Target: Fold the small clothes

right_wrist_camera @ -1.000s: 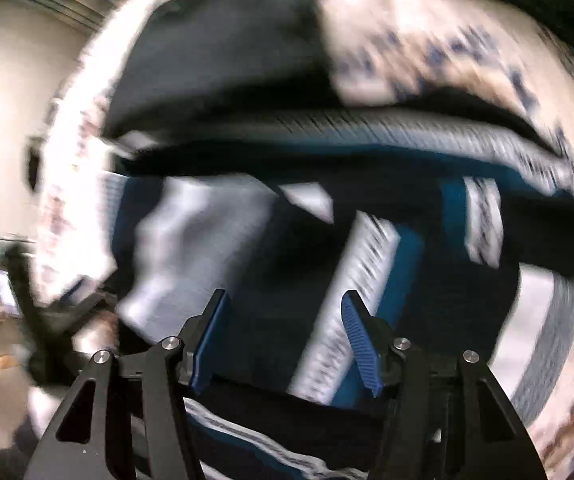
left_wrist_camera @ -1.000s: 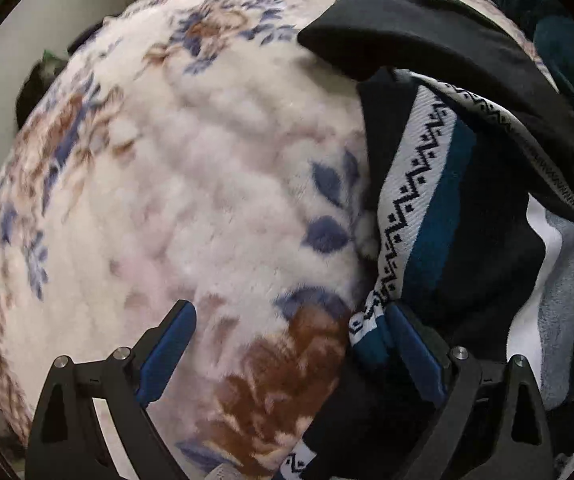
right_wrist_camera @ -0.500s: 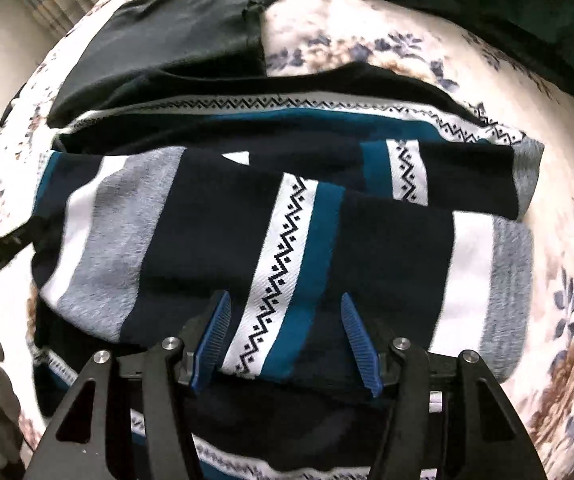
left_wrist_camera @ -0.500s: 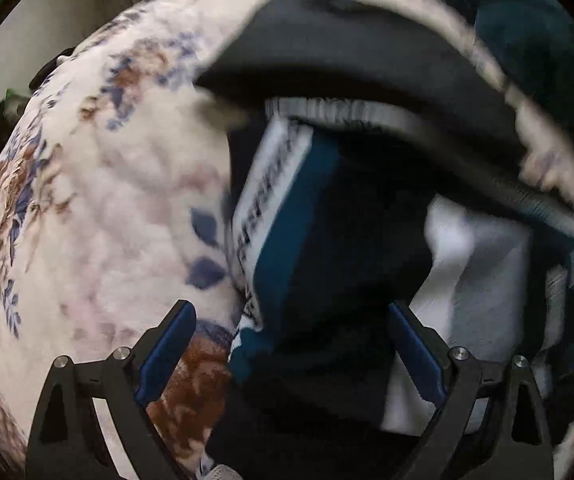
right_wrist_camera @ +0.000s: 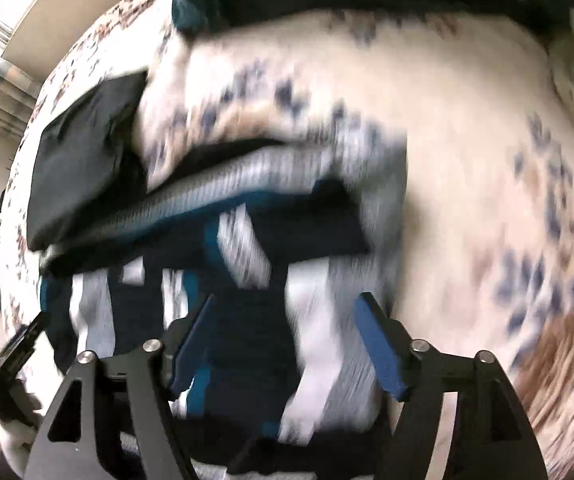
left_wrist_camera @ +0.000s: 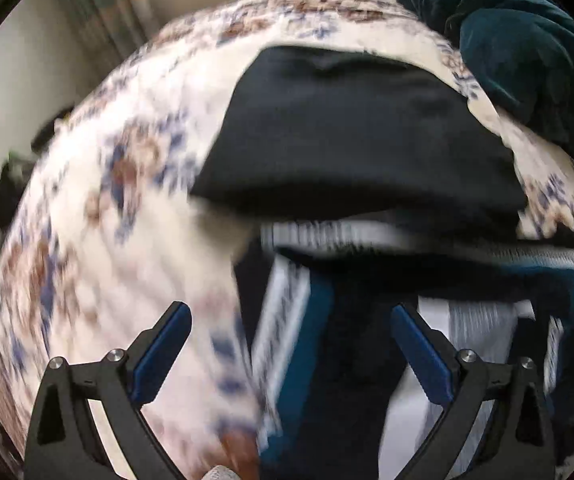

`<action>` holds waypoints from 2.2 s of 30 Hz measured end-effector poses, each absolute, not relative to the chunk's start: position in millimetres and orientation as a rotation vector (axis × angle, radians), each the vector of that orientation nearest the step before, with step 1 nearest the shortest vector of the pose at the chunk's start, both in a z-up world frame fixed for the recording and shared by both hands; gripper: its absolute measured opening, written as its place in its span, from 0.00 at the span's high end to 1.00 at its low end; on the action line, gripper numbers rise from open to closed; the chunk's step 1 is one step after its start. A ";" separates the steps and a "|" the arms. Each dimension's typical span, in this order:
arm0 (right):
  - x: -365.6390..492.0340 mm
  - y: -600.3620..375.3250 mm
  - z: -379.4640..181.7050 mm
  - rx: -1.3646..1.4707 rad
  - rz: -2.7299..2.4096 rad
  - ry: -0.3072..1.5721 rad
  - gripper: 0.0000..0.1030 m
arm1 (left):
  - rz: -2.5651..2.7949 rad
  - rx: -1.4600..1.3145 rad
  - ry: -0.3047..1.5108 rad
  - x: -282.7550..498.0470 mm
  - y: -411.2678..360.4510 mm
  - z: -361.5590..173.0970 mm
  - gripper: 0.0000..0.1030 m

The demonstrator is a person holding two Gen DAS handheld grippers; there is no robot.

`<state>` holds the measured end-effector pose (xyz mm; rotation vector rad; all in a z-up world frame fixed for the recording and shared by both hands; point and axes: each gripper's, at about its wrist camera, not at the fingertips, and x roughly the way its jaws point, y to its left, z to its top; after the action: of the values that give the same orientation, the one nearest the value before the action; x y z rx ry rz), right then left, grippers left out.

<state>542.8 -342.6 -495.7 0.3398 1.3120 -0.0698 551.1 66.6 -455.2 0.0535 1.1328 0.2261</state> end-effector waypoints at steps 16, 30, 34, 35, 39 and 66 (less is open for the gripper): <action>679.7 -339.0 -554.6 0.040 -0.078 1.419 0.29 | 0.227 0.322 1.136 613.3 58.2 -485.1 0.00; 405.9 -391.4 -506.3 0.499 -0.013 1.519 0.27 | 0.172 -0.052 1.310 379.3 83.6 -441.4 0.00; 327.4 -378.5 -524.7 0.468 -0.023 1.600 0.27 | 0.217 -0.072 1.425 305.8 90.7 -462.9 0.00; 309.9 -374.8 -527.5 0.458 -0.028 1.604 0.27 | 0.228 -0.068 1.440 295.3 92.2 -467.0 0.00; 267.6 -347.4 -542.8 0.369 -0.019 1.605 0.27 | 0.270 -0.064 1.482 254.4 100.2 -491.7 0.00; 85.3 -341.6 -595.2 0.654 -0.145 1.601 0.92 | -0.021 -0.236 1.357 129.8 68.7 -494.4 0.96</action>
<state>85.3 -341.6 -595.2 0.6544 1.6010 -0.1455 129.8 68.7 -494.4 -0.2358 1.3569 -0.0210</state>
